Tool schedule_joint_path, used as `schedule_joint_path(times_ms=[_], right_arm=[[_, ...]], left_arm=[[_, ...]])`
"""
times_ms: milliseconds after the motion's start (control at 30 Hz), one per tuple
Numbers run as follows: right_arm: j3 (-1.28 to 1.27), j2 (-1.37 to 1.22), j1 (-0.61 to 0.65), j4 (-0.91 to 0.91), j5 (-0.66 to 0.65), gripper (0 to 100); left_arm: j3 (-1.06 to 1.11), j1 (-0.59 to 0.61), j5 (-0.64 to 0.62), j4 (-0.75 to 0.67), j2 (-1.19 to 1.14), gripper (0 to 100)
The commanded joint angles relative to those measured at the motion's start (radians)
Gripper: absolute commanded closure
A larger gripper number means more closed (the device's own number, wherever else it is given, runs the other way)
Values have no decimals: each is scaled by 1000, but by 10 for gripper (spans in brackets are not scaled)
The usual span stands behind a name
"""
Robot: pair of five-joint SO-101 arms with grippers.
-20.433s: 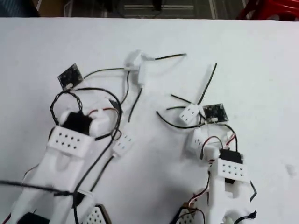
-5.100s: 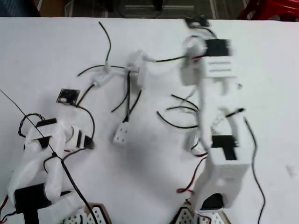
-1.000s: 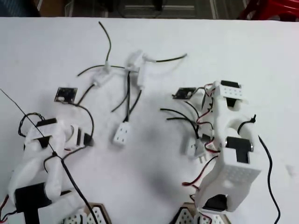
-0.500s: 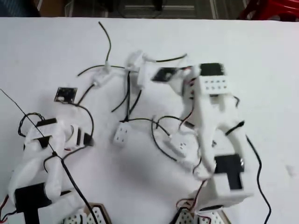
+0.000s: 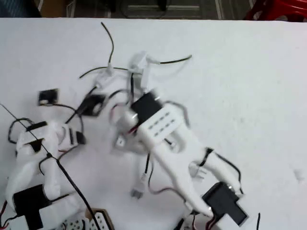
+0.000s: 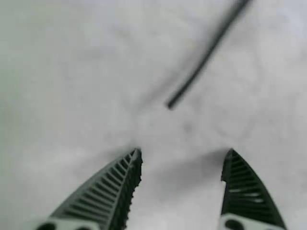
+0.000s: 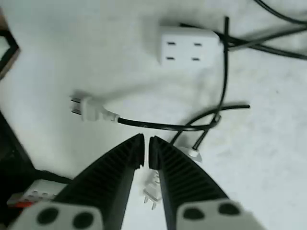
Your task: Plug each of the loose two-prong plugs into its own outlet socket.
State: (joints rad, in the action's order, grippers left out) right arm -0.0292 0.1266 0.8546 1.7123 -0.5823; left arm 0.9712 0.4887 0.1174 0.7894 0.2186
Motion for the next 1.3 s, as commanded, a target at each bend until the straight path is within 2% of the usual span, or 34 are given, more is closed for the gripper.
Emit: schedule_joint_path(times_ms=[0, 100, 200, 367, 533, 633, 733, 900, 1100, 1267], right_arm=[[21, 44, 107, -31, 60, 971], [28, 18, 130, -36, 69, 964], [29, -8, 54, -15, 72, 901], [20, 42, -249, 5, 66, 789], [-15, 160, -545, 5, 63, 783], [-118, 248, -664, 5, -5, 783], [-238, 338, -760, 5, -77, 783], [-396, 463, -878, 1, -89, 783], [-545, 541, -990, -1, -89, 783], [-660, 555, -1078, -16, -91, 783]], left_arm=[[-61, 145, -91, -32, 16, 729], [-63, 157, -101, -32, 18, 729], [-66, 151, -101, -32, 12, 729], [-60, 77, -78, -15, 18, 729], [-54, 2, -17, 17, 18, 729], [-52, -51, -15, 51, 18, 729], [-75, -153, -15, 152, 39, 729], [-130, -344, -14, 384, 236, 729], [-46, -616, 152, 437, 499, 729], [-20, -808, 98, 529, 634, 729]])
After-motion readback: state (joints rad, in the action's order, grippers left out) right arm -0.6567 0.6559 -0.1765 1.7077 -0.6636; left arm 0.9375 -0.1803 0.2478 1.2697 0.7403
